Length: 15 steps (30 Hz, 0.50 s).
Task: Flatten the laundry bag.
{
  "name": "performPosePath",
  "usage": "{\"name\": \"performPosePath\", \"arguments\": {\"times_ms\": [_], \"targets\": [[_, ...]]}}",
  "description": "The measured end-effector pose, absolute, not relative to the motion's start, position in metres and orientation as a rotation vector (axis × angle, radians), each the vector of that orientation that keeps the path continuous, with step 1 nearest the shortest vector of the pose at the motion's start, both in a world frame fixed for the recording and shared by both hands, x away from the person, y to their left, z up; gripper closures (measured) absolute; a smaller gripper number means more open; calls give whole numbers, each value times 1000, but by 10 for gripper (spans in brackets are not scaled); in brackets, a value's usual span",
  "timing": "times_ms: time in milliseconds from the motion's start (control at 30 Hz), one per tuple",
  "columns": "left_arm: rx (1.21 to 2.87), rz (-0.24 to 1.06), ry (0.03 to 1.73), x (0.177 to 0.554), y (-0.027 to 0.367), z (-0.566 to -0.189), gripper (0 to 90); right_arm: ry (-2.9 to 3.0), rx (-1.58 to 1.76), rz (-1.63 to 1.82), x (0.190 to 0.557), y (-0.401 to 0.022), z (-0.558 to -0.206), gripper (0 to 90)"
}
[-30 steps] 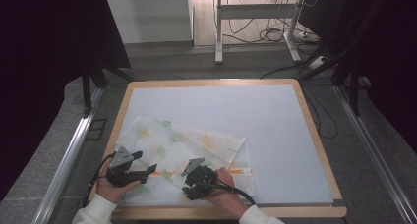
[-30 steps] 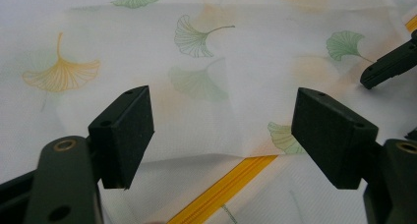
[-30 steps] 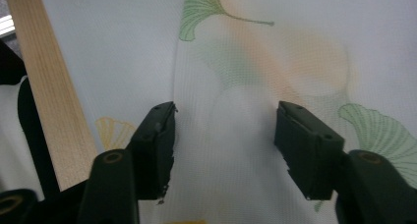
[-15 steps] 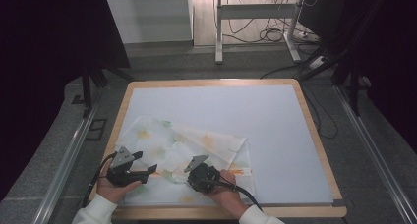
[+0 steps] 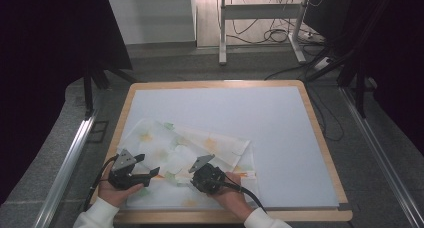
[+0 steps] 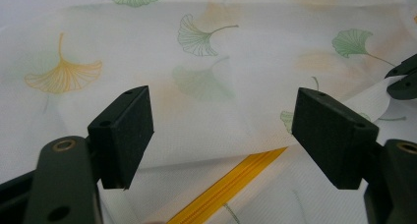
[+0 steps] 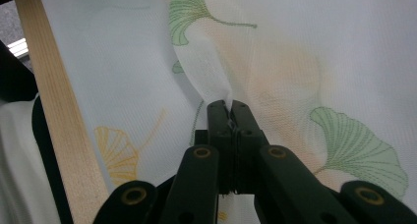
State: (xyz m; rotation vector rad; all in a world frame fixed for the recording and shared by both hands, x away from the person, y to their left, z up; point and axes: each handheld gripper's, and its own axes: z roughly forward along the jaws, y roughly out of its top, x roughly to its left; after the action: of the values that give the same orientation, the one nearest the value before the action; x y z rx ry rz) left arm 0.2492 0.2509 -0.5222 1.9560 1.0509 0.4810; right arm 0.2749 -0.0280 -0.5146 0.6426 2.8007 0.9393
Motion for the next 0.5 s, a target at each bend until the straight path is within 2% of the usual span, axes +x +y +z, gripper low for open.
{"name": "performPosePath", "arguments": {"times_ms": [500], "targets": [[1951,487,1053,249,251,-522,233,2747,680,1017,285,-39,-498,887]]}}
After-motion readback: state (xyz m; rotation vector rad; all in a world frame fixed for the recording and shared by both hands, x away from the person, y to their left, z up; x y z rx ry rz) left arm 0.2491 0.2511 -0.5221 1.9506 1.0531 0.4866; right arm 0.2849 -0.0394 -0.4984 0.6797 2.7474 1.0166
